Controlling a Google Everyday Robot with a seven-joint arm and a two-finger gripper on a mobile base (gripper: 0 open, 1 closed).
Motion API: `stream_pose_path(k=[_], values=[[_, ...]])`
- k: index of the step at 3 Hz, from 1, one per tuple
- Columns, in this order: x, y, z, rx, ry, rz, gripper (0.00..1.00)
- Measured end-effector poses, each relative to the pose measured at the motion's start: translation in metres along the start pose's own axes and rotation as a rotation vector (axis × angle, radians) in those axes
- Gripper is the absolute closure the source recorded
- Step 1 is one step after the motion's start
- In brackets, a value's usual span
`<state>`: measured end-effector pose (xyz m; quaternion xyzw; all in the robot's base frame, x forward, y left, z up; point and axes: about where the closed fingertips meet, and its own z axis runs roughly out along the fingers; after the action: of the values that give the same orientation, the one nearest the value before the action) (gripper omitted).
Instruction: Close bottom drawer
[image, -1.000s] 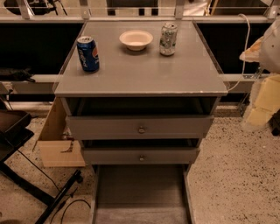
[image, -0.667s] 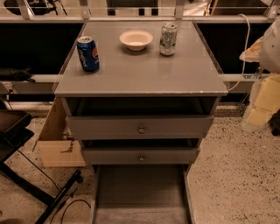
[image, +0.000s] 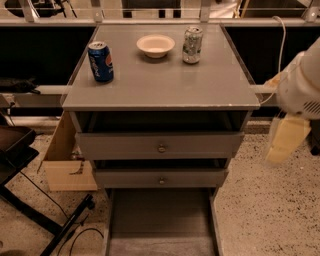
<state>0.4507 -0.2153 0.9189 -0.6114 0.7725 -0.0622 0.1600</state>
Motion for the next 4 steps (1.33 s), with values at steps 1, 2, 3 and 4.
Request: stream_pose_path(k=[1,2,3,4], values=[[0.018,0.042,0.085,-0.027,0.044,0.037,0.00],[0.043,0.094,0.158,-0.121,0.101,0.053,0.00],[0.077,0.144,0.217,-0.196,0.137,0.084,0.00],[0.103,0.177,0.258,-0.294,0.144,0.182,0.00]])
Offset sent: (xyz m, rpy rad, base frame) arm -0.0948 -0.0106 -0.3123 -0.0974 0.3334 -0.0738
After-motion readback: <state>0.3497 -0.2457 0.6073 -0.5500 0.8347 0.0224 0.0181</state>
